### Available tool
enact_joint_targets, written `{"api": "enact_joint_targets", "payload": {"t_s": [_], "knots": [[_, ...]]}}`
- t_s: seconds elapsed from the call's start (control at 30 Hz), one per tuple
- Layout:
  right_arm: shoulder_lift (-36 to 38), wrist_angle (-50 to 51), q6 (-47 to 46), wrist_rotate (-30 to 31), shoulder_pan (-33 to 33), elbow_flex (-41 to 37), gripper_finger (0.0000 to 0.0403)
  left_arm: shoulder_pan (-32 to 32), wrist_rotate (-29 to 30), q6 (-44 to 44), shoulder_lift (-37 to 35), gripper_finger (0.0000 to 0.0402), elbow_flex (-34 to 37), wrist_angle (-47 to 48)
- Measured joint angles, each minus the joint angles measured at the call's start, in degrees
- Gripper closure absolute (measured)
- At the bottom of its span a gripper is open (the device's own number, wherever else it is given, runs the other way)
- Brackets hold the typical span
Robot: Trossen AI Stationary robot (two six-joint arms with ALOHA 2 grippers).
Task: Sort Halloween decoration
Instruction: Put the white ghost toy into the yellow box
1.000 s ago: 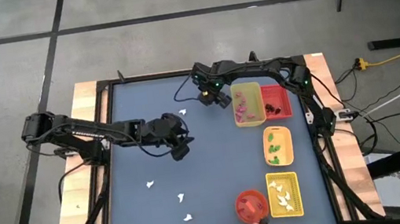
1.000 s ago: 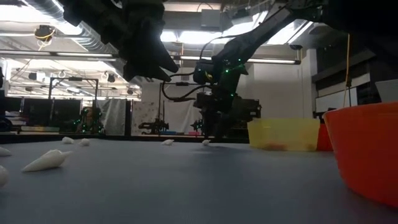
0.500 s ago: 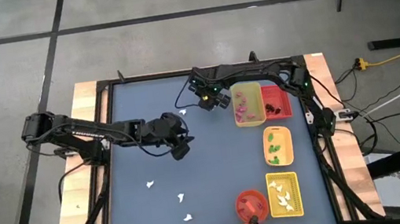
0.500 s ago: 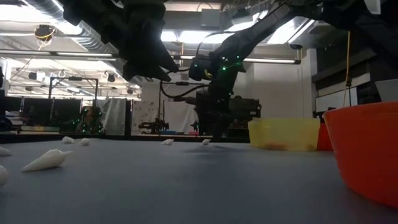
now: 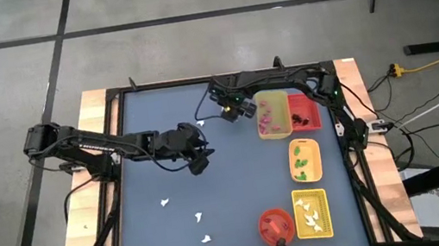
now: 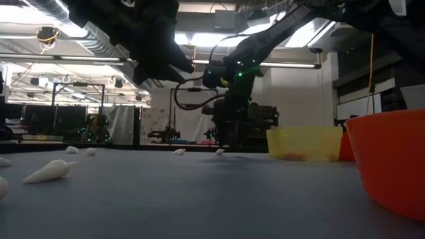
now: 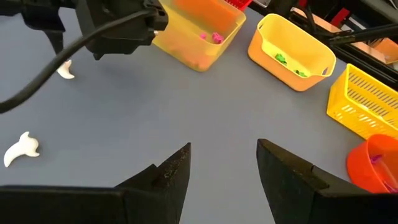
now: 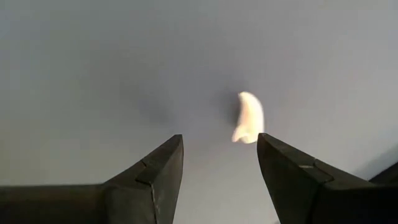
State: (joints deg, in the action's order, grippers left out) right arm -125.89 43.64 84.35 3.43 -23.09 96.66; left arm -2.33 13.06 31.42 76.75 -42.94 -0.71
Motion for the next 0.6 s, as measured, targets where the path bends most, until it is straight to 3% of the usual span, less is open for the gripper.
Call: {"api": "enact_joint_targets", "payload": {"t_s": [0.6], "knots": [[0.00, 2.92, 1.58, 0.62, 0.32, 0.00, 0.0199, 0.00, -0.02, 0.06, 0.00, 0.0234, 0.00, -0.02]]}}
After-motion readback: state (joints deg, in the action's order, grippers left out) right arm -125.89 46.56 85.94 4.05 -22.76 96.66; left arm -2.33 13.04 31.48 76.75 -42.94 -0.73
